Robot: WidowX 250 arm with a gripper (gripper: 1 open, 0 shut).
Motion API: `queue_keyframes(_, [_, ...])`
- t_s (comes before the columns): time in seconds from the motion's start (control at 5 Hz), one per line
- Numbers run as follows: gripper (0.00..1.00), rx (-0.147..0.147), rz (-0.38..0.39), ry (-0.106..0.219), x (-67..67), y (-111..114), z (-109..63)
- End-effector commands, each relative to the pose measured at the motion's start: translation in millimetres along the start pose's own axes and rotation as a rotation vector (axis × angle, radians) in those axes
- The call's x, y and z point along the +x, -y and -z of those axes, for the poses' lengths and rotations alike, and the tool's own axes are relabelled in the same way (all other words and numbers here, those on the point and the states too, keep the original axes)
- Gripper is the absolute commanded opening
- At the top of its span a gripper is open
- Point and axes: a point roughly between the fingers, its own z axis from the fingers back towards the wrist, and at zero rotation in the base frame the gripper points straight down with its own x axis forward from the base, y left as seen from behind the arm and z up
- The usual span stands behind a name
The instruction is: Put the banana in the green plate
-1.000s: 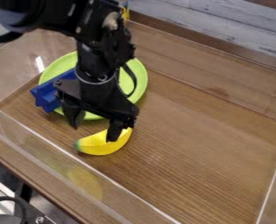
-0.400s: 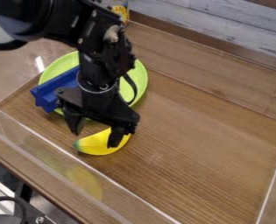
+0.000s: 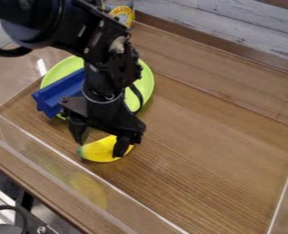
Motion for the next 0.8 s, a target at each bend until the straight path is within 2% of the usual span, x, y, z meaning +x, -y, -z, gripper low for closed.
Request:
queue_keyframes(0.0, [1.00, 0.000, -0.022, 0.019, 6.2, -4.0, 1.4])
queue_keyframes(0.6, [1.00, 0.004, -0.059, 0.012, 11.2, -12.9, 16.8])
